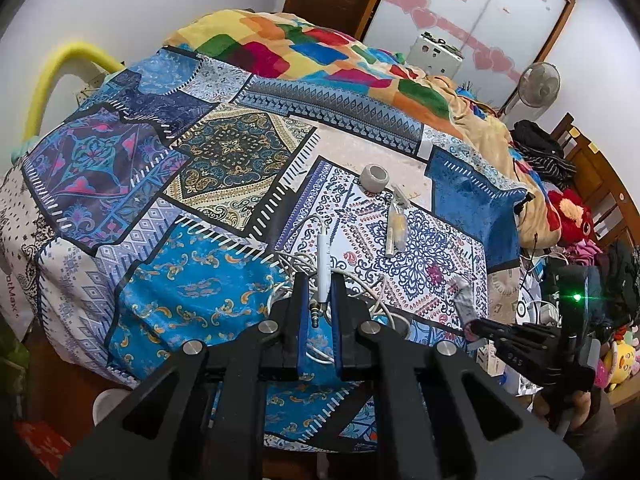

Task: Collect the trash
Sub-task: 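Carry the cable and tube with both tools over the white bin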

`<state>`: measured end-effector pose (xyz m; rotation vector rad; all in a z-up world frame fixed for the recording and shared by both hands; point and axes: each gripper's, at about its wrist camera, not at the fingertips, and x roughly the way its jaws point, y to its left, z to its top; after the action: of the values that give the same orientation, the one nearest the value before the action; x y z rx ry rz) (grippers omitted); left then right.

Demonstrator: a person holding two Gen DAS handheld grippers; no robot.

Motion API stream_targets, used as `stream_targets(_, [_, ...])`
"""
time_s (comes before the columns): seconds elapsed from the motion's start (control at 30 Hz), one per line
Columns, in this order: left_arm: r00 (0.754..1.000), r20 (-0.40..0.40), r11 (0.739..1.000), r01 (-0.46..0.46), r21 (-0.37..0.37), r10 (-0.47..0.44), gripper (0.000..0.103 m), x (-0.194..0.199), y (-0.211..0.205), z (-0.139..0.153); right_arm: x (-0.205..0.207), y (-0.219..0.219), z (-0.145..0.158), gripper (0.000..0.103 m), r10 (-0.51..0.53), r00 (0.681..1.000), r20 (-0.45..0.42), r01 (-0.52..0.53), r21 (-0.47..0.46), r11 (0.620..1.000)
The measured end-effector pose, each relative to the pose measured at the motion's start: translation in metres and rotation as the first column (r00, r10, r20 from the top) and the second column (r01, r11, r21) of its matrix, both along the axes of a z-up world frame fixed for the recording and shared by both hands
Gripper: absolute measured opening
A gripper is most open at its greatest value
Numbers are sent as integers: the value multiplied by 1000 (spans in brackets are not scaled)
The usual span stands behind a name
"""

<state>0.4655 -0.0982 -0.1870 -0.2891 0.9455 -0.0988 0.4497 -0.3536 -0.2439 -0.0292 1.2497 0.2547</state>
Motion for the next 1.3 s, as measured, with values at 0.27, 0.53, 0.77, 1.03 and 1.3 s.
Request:
stream_targets(0.27, [1000, 9, 1000, 1, 1, -1, 9, -8, -3, 10, -18, -17, 17, 4, 1, 1000, 1, -1, 17, 1000])
stream_targets(0.53, [999, 45, 1000, -3, 10, 3, 9, -25, -3, 33, -23, -7, 63, 4, -8, 998, 56, -2, 190, 982])
stream_targets(0.77, [998, 56, 999, -20, 25, 19, 9, -32, 2, 40, -6, 16, 78, 4, 4, 993, 117, -30, 225, 974])
stream_targets(1.03, [999, 34, 999, -26, 26, 25, 9, -29, 6, 30, -6, 4, 5, 4, 59, 996, -72, -53, 87, 995])
stream_targets(1.3, [1000, 10, 1000, -23, 17, 23, 9, -27, 1, 19, -20, 0, -10, 4, 91, 982, -164, -59, 188, 980])
